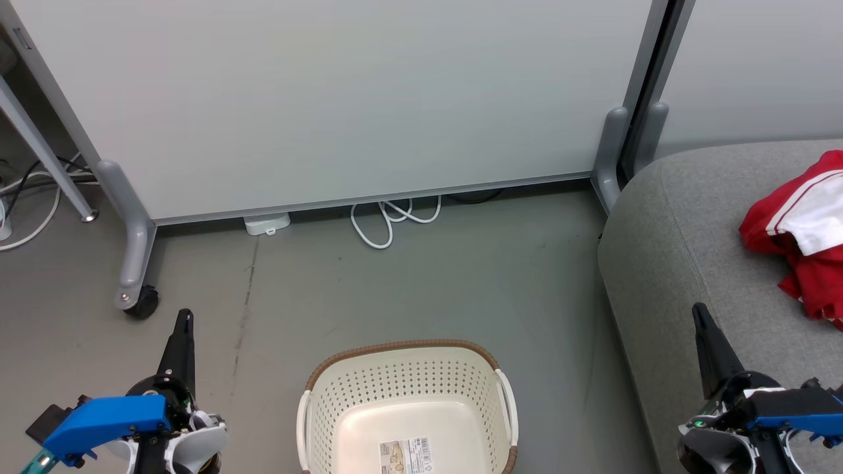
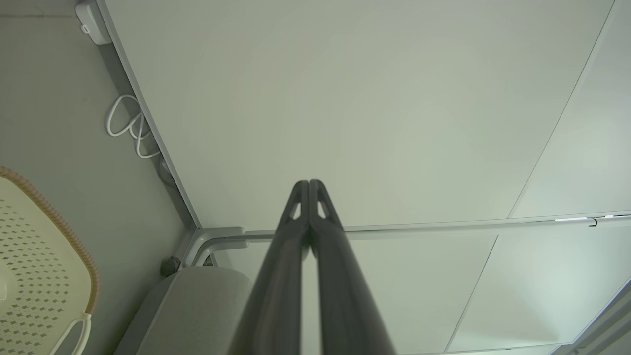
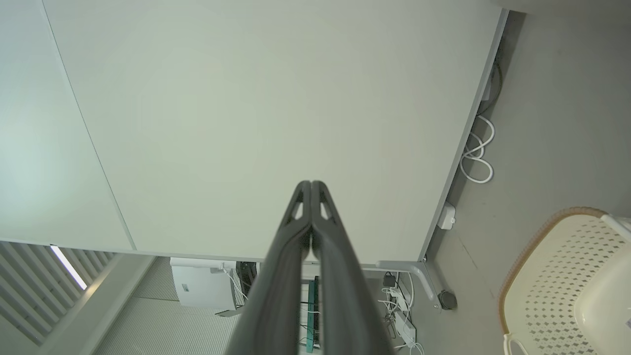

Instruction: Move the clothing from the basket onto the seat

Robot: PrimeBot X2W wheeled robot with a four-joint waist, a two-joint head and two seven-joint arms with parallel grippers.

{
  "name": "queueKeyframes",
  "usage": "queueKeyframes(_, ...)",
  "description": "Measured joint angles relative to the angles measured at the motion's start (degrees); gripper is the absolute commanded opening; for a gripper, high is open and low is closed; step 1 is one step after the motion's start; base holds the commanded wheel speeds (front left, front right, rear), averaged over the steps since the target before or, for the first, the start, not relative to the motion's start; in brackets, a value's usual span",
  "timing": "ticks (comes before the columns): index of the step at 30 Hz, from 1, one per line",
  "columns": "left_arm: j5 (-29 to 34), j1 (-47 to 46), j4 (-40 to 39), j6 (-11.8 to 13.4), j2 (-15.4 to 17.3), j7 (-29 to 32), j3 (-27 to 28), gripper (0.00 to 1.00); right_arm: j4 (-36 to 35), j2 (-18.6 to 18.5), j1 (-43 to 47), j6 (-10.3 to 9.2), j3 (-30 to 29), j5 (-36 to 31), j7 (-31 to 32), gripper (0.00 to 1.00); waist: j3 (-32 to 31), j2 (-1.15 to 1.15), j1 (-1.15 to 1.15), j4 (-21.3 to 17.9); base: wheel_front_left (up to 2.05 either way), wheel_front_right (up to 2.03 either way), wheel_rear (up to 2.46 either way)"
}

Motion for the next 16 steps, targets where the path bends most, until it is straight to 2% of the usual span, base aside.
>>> queueKeyframes(16, -1.6, -0.2, -0.3, 0.0, 0.0, 0.4, 0.4, 0.0, 0.1, 0.0, -0.2, 0.0, 0.0, 2.1, 0.2, 0.0, 0.1, 0.0, 0.0, -0.2, 0.0, 0.0, 0.0)
